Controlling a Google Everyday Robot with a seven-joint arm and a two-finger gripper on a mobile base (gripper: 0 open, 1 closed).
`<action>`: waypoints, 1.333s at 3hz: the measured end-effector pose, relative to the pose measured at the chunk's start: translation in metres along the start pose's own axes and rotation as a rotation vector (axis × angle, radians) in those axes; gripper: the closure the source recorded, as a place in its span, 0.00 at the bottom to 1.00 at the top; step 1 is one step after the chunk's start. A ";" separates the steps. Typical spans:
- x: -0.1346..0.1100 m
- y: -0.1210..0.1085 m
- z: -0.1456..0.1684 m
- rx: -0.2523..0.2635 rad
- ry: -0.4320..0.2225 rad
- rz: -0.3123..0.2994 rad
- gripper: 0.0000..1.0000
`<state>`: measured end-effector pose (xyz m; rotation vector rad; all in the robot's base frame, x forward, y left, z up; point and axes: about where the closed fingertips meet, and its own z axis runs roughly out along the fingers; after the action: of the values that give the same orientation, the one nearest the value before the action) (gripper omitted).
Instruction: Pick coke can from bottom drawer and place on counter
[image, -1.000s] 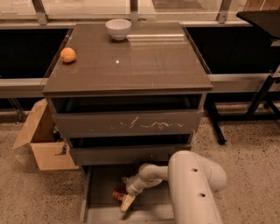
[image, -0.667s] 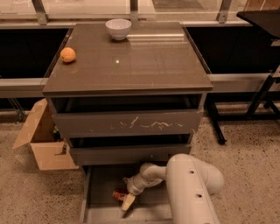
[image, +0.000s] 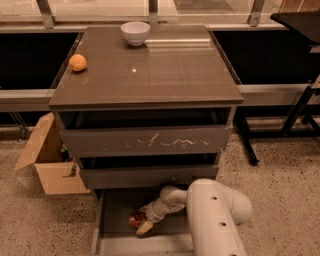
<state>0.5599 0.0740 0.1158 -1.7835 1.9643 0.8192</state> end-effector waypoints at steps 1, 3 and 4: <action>-0.010 0.006 -0.011 0.014 -0.025 -0.045 0.73; -0.066 0.061 -0.096 0.061 -0.186 -0.299 1.00; -0.065 0.064 -0.096 0.062 -0.191 -0.298 1.00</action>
Offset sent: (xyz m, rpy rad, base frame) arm -0.0467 -0.0107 0.1439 0.2389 -0.2824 0.1864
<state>0.5164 0.0655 0.2402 -1.8298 1.5408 0.7859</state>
